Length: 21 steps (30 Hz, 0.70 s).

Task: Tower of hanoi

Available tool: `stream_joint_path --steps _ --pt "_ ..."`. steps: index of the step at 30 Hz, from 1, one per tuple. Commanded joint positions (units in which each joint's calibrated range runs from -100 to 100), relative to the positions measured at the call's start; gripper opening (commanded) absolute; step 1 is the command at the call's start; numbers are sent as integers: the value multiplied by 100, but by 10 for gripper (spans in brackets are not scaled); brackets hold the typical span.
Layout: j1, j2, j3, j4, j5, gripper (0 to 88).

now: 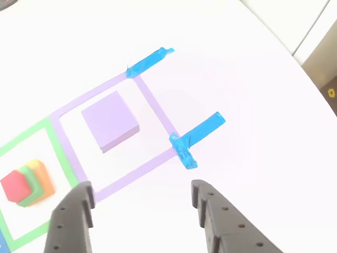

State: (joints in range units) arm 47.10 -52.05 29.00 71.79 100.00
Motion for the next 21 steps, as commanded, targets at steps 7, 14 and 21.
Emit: stream_joint_path --steps 7,14,21 --pt "640 195 2919 -4199 0 419" --pt "409 1688 3673 -7009 0 448" --pt "16 3610 3737 -9470 0 438"
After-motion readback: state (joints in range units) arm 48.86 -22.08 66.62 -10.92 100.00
